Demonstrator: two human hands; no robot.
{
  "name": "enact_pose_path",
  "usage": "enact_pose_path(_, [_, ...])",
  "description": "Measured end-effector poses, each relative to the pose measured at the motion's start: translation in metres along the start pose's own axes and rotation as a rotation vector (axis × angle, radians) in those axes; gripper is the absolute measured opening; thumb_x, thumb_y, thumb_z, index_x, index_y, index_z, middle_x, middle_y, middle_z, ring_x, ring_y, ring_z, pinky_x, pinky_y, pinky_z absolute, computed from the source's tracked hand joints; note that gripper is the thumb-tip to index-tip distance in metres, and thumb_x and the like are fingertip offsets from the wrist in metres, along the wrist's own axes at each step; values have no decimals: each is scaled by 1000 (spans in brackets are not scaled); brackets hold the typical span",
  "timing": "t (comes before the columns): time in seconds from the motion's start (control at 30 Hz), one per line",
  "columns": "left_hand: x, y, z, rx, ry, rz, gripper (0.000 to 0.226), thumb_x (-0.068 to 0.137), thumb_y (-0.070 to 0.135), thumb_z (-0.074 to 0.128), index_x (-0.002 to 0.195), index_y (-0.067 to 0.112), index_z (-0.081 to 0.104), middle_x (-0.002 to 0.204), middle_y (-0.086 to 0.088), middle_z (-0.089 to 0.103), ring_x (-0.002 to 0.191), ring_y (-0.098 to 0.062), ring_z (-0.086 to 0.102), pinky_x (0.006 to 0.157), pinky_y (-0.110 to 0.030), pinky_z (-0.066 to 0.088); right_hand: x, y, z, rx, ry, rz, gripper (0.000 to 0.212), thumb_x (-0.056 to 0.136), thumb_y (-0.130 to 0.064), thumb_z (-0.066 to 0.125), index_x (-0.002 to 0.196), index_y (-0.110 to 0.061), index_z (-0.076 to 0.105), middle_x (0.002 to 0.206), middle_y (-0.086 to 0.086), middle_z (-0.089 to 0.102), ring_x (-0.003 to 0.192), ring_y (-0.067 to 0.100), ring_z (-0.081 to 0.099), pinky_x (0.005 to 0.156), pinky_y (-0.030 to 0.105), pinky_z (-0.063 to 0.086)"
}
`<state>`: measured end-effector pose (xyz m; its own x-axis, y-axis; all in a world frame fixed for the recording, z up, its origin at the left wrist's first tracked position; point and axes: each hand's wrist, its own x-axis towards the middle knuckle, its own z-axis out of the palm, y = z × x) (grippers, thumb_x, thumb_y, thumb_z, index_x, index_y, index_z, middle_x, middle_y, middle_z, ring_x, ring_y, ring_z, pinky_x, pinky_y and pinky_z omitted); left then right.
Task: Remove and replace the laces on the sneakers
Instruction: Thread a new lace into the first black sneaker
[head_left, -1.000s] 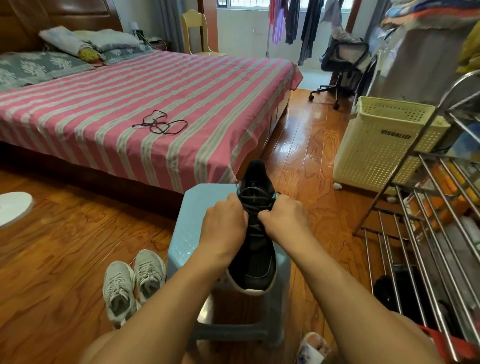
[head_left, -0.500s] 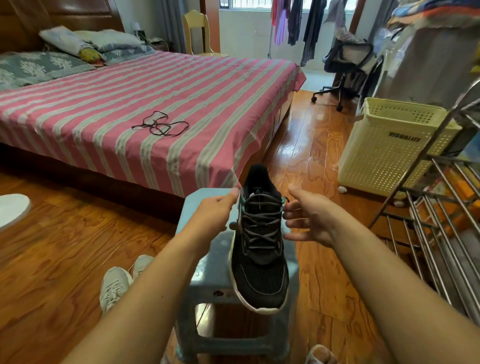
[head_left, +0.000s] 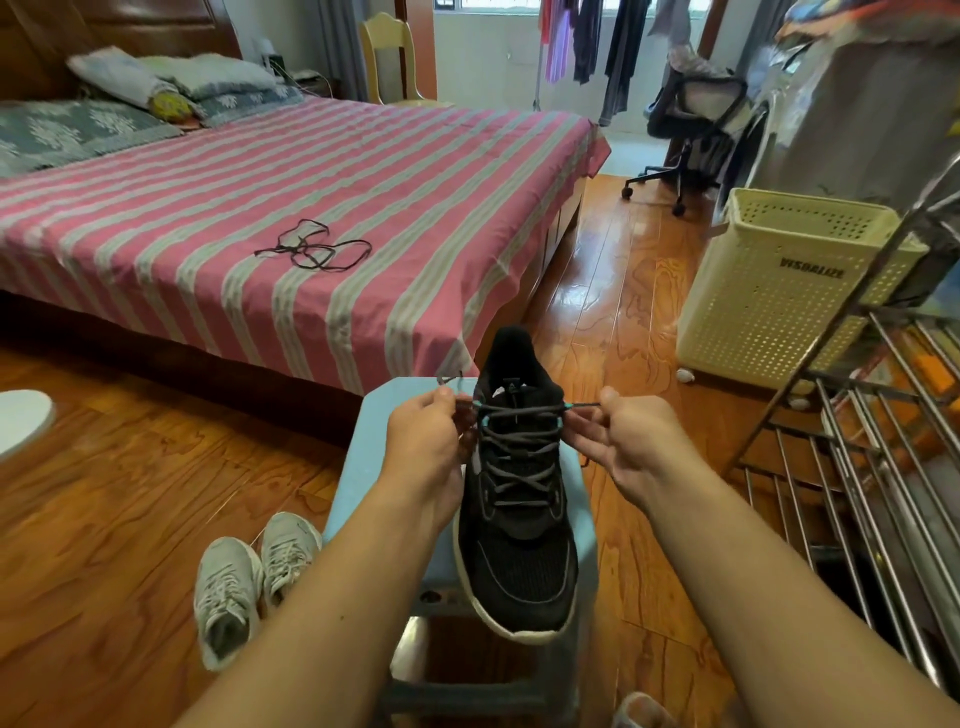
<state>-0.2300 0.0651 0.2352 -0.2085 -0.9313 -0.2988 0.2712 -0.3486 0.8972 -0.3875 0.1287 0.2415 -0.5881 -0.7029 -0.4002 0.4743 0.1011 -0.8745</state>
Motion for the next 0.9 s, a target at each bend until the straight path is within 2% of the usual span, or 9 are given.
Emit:
enact_pose_path(0.13, [-2,13,3,192,-83,122,16,107,14,48,96,20,58,87,0,67,81,-12,62,55,-22,49,-1,-6,6,-238,16,-289,4,99,-6,55,100,-7,59,103,20,69,84,22,67,74,35,60])
enact_pose_path(0.23, [-4,24,9,342,-196,159,23,98,6,56,96,27,66,79,6,67,70,-2,64,48,-14,49,-3,-14,16,-237,-109,-430,28,93,-2,62,119,-12,58,106,12,73,90,16,69,82,29,56])
enact_pose_path(0.4, [-7,56,19,790,-515,251,16,97,20,62,105,25,75,101,2,78,98,-12,73,93,-35,57,-18,-42,45,-525,-411,-623,28,98,-3,57,121,-16,66,109,-2,75,102,5,70,84,21,57])
enact_pose_path(0.47, [-7,73,25,850,-549,291,17,97,13,56,104,17,71,99,-1,74,94,-12,70,91,-35,57,-20,-58,58,-741,-508,-727,27,101,-10,55,124,-15,68,113,-6,73,100,3,69,86,20,56])
enact_pose_path(0.53, [-8,83,25,780,-557,271,17,100,10,52,93,6,67,88,-7,65,86,-18,60,90,-44,51,-24,-71,63,-903,-538,-783,25,105,-24,50,121,-17,68,107,-7,70,91,8,69,74,18,56])
enact_pose_path(0.63, [-11,83,13,708,-569,226,26,104,20,56,87,3,67,88,-11,60,91,-22,56,94,-43,44,-21,-79,50,-1213,-447,-926,33,107,-38,43,97,-17,67,84,-3,67,78,17,63,68,38,50])
enact_pose_path(0.77, [-18,75,-4,556,-558,149,25,103,29,58,94,18,79,89,-4,62,98,-16,62,106,-42,37,-28,-80,12,-1420,-179,-988,25,102,-36,52,94,-22,71,73,-14,60,67,3,55,59,28,39])
enact_pose_path(0.8, [-18,73,-7,538,-566,148,24,103,28,57,96,22,80,90,-1,65,101,-15,64,107,-42,36,-31,-79,4,-1383,-184,-933,18,101,-32,56,97,-25,73,71,-18,57,64,-1,53,59,24,37])
enact_pose_path(0.9, [-18,65,-16,516,-628,181,19,98,15,63,94,21,81,97,0,74,108,-14,67,103,-35,42,-42,-61,-2,-1176,-474,-597,17,97,-24,64,110,-31,72,75,-14,63,60,-1,58,55,20,45])
